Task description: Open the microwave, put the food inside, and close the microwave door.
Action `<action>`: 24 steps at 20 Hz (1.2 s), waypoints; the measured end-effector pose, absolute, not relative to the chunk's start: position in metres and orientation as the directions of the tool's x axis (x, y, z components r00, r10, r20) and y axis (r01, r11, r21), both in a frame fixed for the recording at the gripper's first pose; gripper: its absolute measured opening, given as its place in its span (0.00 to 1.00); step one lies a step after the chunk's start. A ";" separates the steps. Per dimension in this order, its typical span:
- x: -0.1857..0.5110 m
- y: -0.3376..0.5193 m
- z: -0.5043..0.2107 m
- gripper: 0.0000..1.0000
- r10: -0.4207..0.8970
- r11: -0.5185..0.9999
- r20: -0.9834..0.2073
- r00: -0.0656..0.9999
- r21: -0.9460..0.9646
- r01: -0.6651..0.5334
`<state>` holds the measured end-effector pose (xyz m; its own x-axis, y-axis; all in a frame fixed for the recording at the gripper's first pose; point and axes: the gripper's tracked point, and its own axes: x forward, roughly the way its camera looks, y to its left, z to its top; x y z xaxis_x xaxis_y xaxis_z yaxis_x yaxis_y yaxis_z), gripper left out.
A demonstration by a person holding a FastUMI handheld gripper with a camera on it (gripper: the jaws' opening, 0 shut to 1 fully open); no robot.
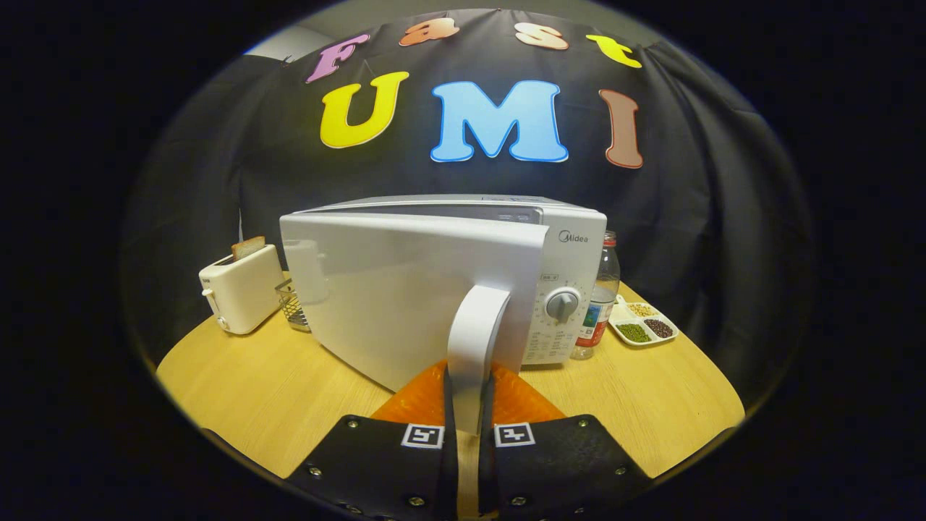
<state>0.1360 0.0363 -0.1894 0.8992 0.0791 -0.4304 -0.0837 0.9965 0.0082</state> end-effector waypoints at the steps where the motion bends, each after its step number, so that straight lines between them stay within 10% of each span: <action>1: 0.127 0.042 -0.189 0.11 0.078 0.997 -0.435 0.897 0.010 -0.082; 24: -0.013 0.227 -0.189 0.20 0.255 0.961 -0.471 0.845 0.023 -0.277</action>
